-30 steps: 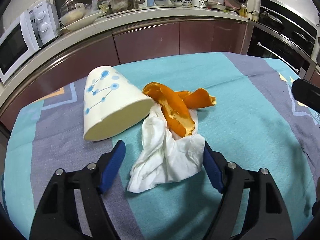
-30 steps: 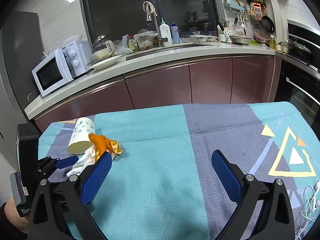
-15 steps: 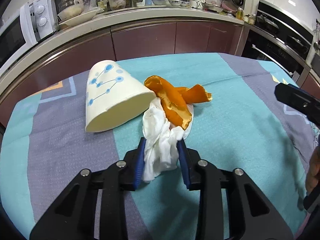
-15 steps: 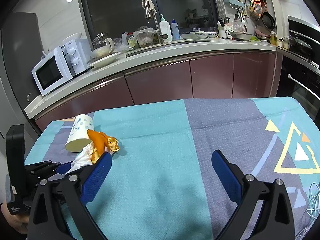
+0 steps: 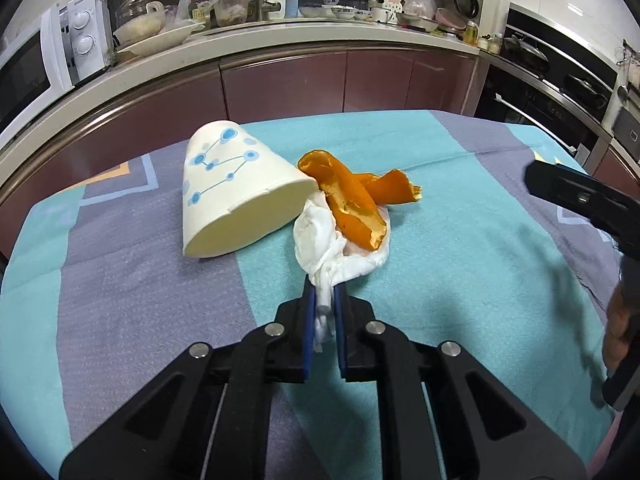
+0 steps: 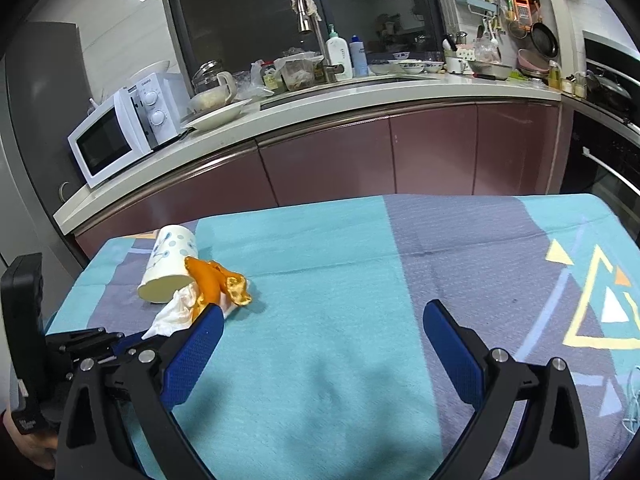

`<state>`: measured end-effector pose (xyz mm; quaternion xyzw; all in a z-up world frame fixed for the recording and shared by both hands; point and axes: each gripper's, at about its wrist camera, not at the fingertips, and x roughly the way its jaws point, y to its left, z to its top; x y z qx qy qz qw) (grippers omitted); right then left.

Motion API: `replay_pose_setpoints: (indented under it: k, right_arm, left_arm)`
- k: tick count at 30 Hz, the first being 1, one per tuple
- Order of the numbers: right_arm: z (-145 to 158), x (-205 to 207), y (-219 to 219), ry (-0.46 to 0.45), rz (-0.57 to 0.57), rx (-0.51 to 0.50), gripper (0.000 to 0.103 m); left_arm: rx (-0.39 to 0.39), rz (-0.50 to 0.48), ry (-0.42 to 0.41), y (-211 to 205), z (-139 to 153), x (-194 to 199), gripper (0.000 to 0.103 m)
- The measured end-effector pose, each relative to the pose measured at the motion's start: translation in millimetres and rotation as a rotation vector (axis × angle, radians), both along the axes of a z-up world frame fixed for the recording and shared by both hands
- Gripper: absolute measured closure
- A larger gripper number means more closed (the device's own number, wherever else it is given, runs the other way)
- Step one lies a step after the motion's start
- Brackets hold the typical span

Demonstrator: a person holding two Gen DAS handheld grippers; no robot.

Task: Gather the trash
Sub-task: 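Lift the tissue with the left tool while the right tool grasps the dotted paper cup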

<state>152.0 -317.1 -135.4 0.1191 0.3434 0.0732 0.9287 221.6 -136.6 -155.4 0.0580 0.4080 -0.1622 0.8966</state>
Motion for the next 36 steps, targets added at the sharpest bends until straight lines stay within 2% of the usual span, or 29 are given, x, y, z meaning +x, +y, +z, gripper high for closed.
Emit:
replay_pose_setpoints:
  k: [8,12,17,19,27,33,36]
  right_arm:
    - [-7,29,33,0.043,0.122,-0.024,0.007]
    - [-11,36,54,0.066,0.197,-0.038,0.019]
    - [-10,25,72,0.063,0.270,-0.011,0.020]
    - [-12,21,82,0.072,0.295,-0.026,0.024]
    - [-13,6,103,0.091,0.339,0.001,0.027]
    - [-12,12,119,0.112,0.341,0.001,0.031]
    - [-10,22,119,0.106,0.318,0.053,0.034]
  left_arm:
    - [-0.023,-0.018,-0.028,13,14,-21,0.095]
    - [-0.027,-0.018,-0.036,25,17,-33,0.095]
    - [-0.035,0.005,-0.030,47,16,-46,0.095]
    - [-0.038,0.006,-0.038,53,19,-50,0.095]
    - [-0.057,0.026,-0.069,82,32,-67,0.095]
    - [-0.069,0.046,-0.090,99,41,-78,0.095]
    - [-0.072,0.060,-0.102,110,45,-81,0.095]
